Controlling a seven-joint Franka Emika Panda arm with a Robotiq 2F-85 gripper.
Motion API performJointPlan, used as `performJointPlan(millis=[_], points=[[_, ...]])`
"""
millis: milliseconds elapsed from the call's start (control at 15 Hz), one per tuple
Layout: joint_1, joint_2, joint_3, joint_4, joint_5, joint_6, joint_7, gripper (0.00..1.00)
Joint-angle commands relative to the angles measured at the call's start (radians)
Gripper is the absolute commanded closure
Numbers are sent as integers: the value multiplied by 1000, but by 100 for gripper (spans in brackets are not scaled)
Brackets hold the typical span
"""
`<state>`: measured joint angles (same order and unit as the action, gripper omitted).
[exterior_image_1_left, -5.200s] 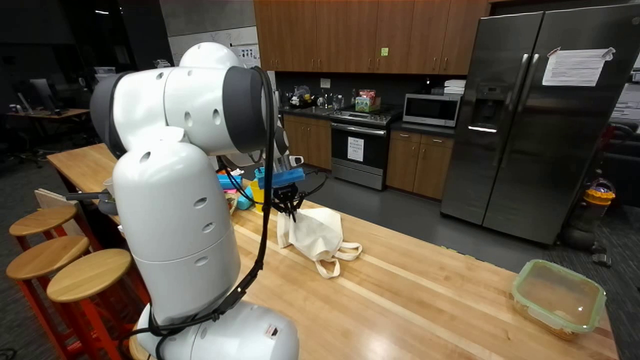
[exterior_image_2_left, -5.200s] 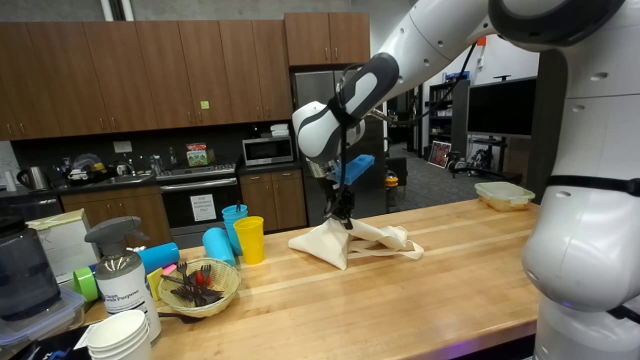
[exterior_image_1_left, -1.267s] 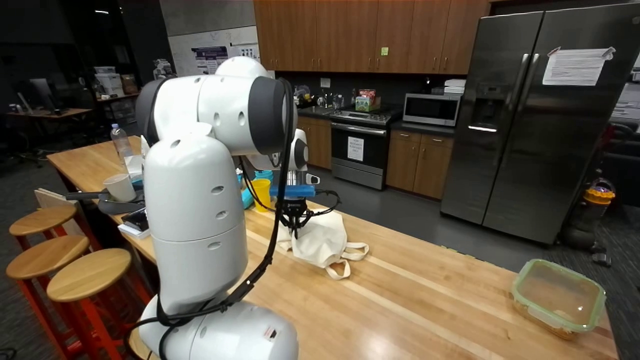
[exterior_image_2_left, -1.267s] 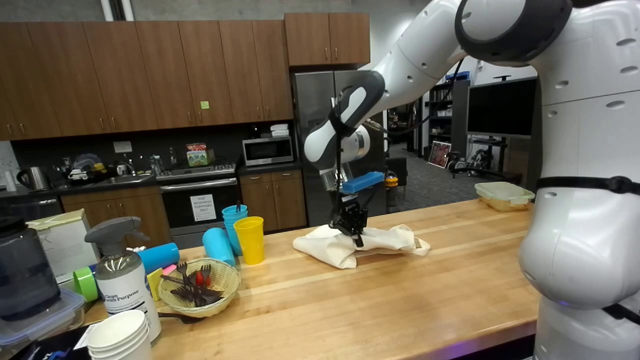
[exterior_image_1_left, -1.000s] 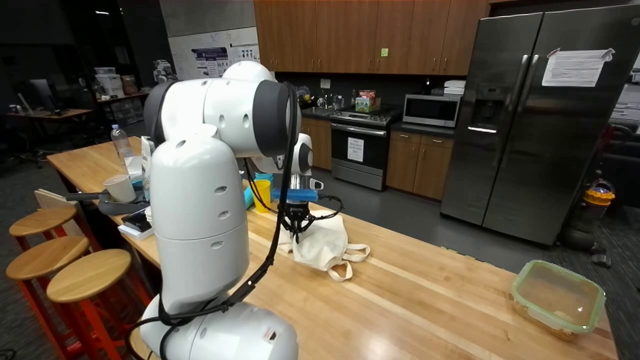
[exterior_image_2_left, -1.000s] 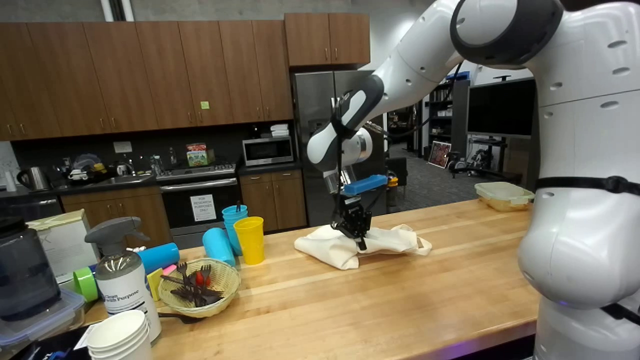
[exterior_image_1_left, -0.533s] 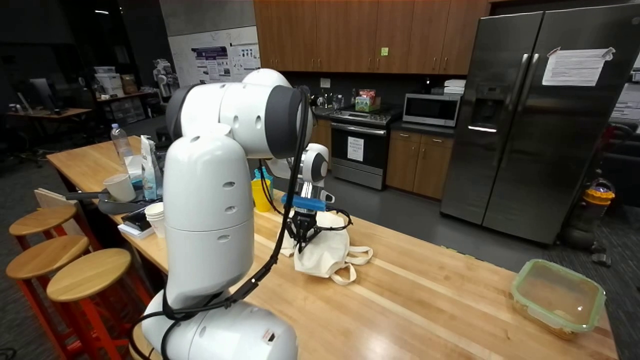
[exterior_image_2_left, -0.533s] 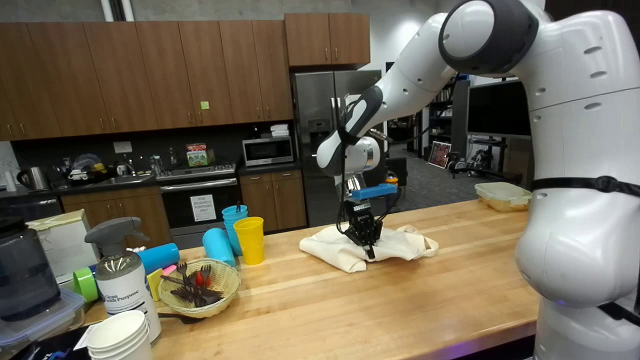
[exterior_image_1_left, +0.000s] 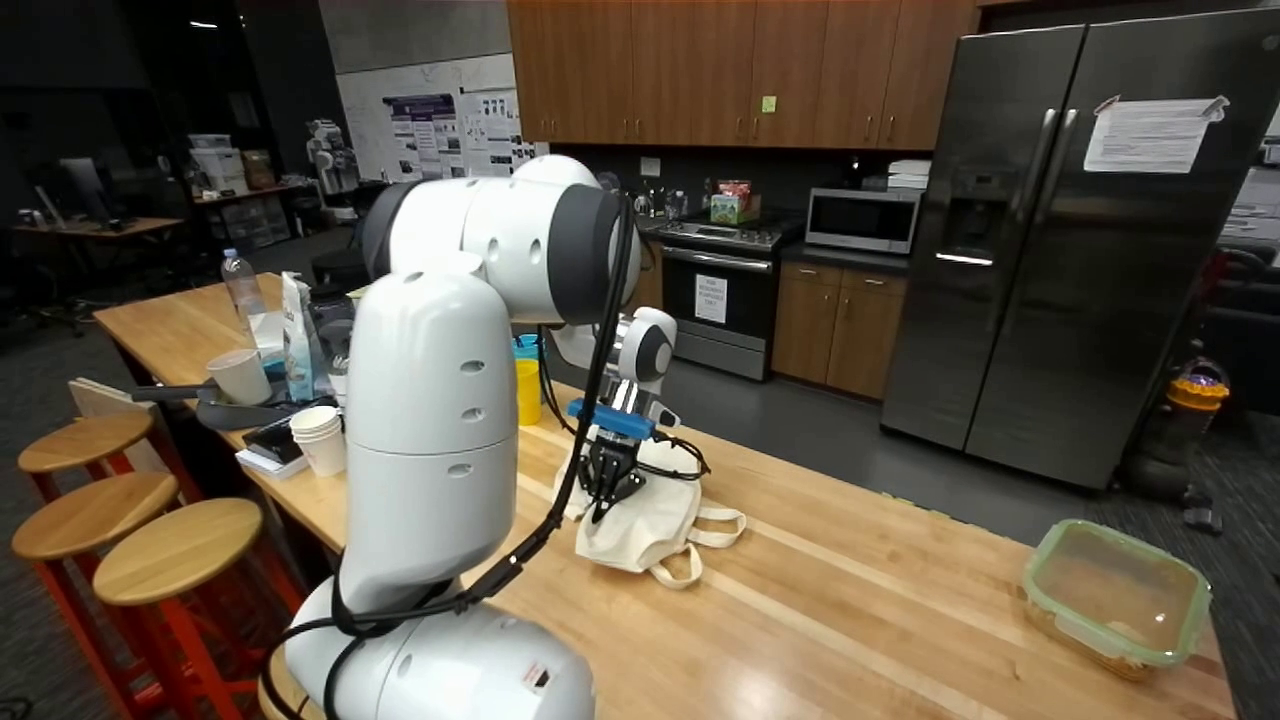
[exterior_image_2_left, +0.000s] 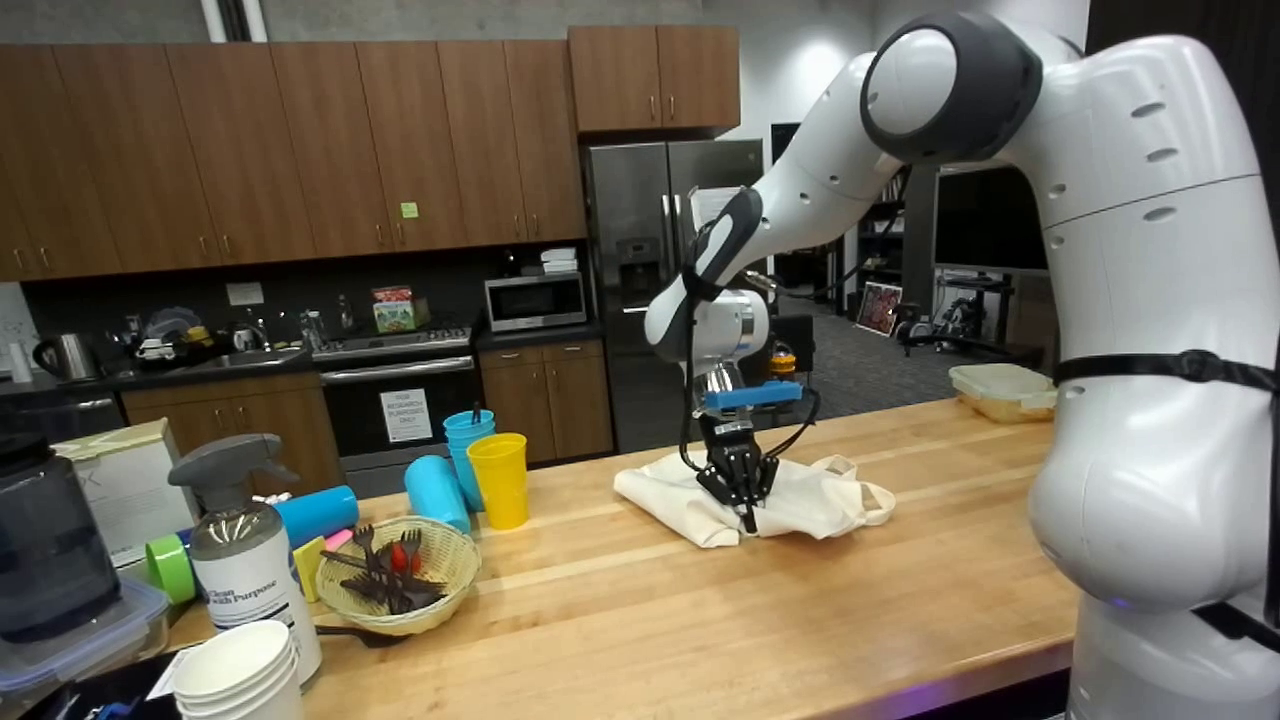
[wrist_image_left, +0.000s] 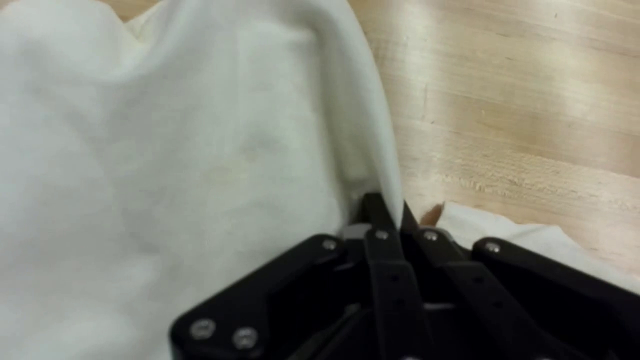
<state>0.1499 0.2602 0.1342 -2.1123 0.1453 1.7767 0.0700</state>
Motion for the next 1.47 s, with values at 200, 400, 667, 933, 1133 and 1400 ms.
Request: performJointPlan(millis=[200,400,667,933,1133,1400], points=[[-2,51,-7,-1,54,-31,78,99],[-6,64,-14,-4,87,-52,100,99],[-12,81,-31,-6,115,-83,123,99],[-21,96,-47,2,131,-126,137,99],[-25,102,-58,15,128,-160,156,99],[-33,109,-75,27,132,-200,176,99]])
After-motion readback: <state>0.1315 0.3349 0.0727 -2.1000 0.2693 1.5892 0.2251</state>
